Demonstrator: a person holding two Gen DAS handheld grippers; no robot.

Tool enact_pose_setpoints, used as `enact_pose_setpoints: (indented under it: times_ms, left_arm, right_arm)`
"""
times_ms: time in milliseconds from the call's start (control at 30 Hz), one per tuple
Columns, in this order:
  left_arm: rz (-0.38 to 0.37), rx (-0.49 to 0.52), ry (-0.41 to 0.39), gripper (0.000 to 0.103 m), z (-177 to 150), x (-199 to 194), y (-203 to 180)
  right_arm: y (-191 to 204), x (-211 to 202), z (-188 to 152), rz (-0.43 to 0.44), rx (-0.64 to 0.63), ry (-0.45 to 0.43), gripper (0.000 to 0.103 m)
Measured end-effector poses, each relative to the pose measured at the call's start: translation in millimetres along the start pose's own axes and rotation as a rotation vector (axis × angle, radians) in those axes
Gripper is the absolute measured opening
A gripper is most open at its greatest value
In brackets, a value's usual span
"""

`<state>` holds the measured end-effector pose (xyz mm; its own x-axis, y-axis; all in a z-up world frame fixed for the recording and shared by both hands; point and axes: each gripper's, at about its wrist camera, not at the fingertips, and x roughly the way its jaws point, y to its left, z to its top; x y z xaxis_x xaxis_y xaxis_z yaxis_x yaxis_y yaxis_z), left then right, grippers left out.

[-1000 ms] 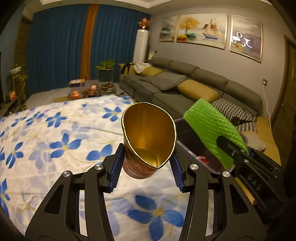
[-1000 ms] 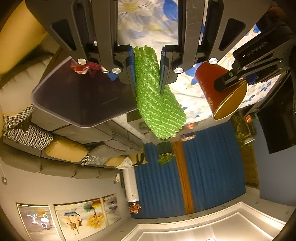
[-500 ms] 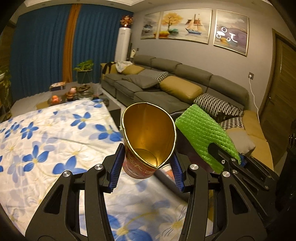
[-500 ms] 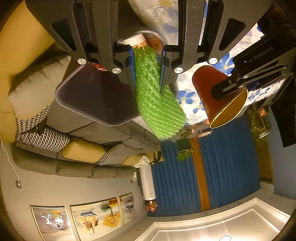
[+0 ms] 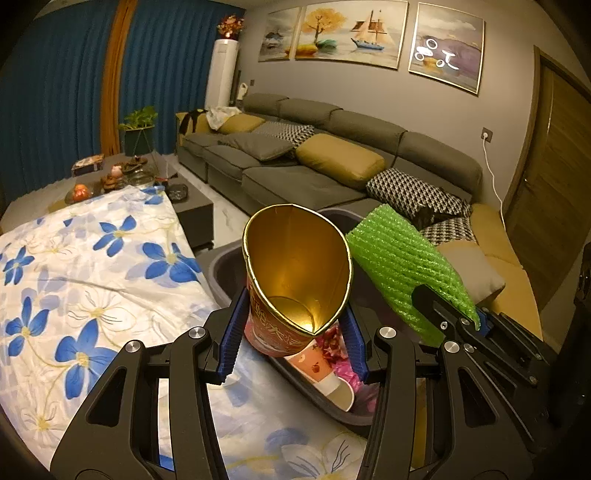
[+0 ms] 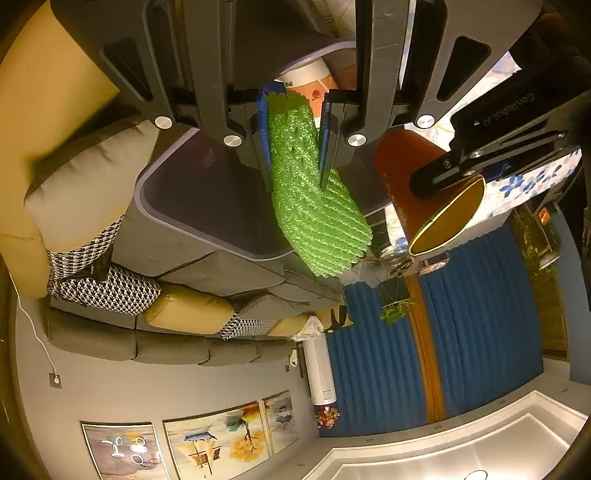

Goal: Collect trash
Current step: 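Carry the red cup and green net over the grey bin, then open both tools to drop the red cup and green net into the bin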

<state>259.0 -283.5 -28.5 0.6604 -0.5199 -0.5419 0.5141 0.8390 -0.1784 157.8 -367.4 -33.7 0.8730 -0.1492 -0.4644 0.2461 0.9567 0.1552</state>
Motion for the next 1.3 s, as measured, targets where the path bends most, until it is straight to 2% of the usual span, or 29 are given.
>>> enact_pose_setpoints:
  times_ms: [400,667,767,1000,1100,1233,1300]
  left_arm:
    - [-0.048,-0.015,0.046,0.048,-1,23,-4]
    - [-0.093,-0.022,0.064,0.052,-1,34,-5]
    - [-0.109,-0.033,0.068,0.054,-2,35,-4]
    - [-0.096,-0.046,0.06,0.073,-4,31,4]
    - [-0.084,-0.063,0.053,0.077,-5,26,10]
    - [-0.028,-0.061,0.032,0.086,-12,10,18]
    - [0.014,-0.054,0.013,0.087,-16,-2,22]
  right_arm:
    - [-9,15,5,-0.014,0.018,0.018,0.023]
    - [-10,17,7,-0.013,0.028,0.018,0.025]
    - [-14,19,7,-0.007,0.04,0.022,0.029]
    - [-19,21,6,-0.002,0.062,0.028,0.041]
    - [-18,20,6,0.005,0.053,0.021,0.046]
    - [-16,15,6,0.008,0.046,0.014,0.052]
    - [-15,9,7,0.012,0.041,0.0,0.063]
